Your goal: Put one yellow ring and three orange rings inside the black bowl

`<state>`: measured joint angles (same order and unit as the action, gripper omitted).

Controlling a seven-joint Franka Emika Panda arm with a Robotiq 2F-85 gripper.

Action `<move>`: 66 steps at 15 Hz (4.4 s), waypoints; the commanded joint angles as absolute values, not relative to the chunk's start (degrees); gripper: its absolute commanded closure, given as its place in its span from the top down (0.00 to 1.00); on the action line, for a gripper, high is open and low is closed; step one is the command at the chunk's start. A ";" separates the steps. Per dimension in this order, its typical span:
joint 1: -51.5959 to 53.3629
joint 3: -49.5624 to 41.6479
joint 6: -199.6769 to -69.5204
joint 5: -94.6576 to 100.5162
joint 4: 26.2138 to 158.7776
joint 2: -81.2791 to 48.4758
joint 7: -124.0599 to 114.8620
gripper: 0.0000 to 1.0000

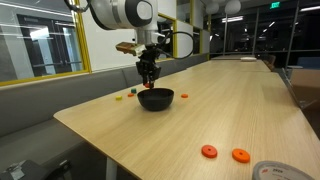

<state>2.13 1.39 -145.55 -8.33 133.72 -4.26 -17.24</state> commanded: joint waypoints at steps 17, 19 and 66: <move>-2.82 -9.73 -140.02 6.99 131.11 -5.85 -24.59 1.00; -4.22 -11.15 -138.61 8.11 131.60 -5.59 -26.22 1.00; -13.45 -16.60 -158.75 -6.66 150.64 -7.45 -29.02 1.00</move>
<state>-13.32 -16.39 -157.19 -4.11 151.48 -7.12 -31.25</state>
